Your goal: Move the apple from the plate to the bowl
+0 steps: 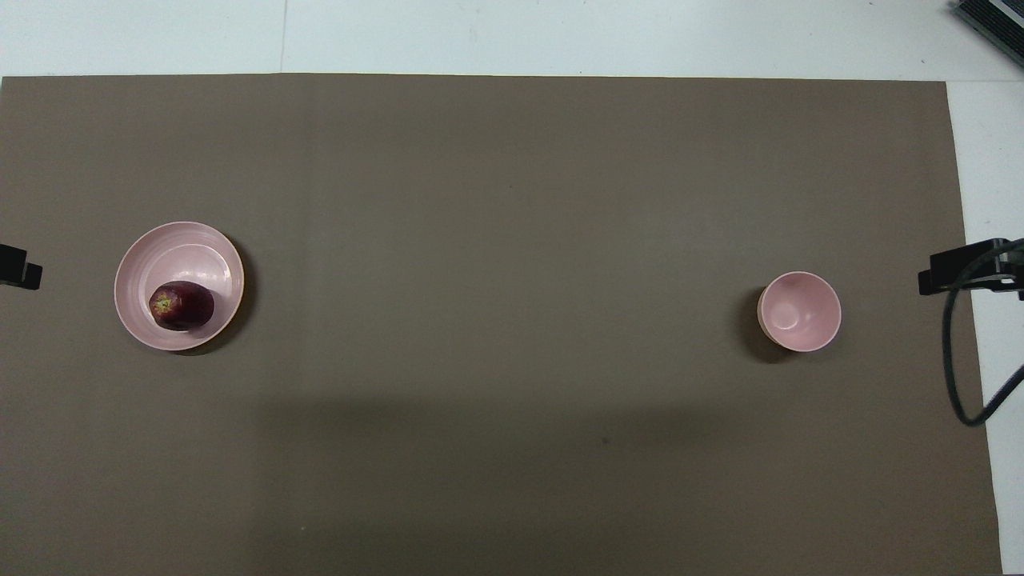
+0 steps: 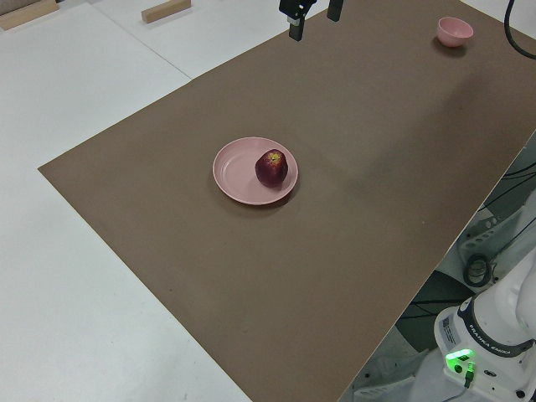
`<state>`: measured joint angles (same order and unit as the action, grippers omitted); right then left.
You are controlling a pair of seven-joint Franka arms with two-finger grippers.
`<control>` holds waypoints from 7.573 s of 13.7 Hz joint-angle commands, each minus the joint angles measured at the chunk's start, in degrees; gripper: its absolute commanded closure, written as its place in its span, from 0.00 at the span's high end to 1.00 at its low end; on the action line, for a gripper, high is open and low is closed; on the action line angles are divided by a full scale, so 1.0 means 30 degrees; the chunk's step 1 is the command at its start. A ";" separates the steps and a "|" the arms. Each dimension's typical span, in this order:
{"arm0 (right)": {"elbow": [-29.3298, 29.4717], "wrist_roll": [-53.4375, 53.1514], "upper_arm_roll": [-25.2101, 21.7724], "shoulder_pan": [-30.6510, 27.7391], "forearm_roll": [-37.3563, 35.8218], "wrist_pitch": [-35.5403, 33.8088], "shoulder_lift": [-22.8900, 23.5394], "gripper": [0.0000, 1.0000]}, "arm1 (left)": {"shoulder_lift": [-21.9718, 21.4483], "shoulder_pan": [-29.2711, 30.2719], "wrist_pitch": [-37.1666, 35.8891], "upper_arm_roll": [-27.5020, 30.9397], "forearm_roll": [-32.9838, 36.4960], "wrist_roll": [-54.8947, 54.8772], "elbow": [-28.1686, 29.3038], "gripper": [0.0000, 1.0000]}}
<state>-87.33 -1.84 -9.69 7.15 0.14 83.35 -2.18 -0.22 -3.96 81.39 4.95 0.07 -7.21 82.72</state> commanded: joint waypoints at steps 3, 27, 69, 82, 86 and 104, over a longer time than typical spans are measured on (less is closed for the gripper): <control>-0.0273 0.0878 0.0184 0.0047 -0.0074 -0.0364 -0.0327 1.00 | -0.0189 0.0090 -0.0061 -0.0155 0.0329 -0.0293 0.0023 1.00; -0.6659 -0.3394 0.0243 0.2917 0.6073 0.8775 0.1868 1.00 | -0.0804 0.0236 0.8306 -0.0184 0.0065 -0.0732 0.7602 1.00; -0.6954 -2.2090 0.0331 0.8626 2.6551 1.6916 0.4798 1.00 | 0.1099 -0.2020 1.3453 -0.1443 -1.6388 -0.3926 1.0515 0.00; -0.7041 -2.1856 0.0389 1.0125 2.7318 1.8943 0.5269 1.00 | 0.1217 -0.1991 1.3792 -0.4868 -2.0091 -0.2493 0.8989 0.00; -0.7597 -2.1856 0.0389 1.0478 2.7318 1.9679 0.5065 1.00 | 0.1159 -0.2691 1.4178 -0.5165 -1.9915 -0.1409 0.9017 0.00; -0.7129 -2.1739 0.0389 0.9423 2.7552 1.7540 0.4215 1.00 | 0.1628 -0.2927 1.4237 -0.5252 -1.7659 0.0116 0.8460 0.00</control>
<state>-108.83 -67.01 -8.81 35.91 81.86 136.06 11.97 3.89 -11.55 123.95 -10.99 -54.80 -9.04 108.90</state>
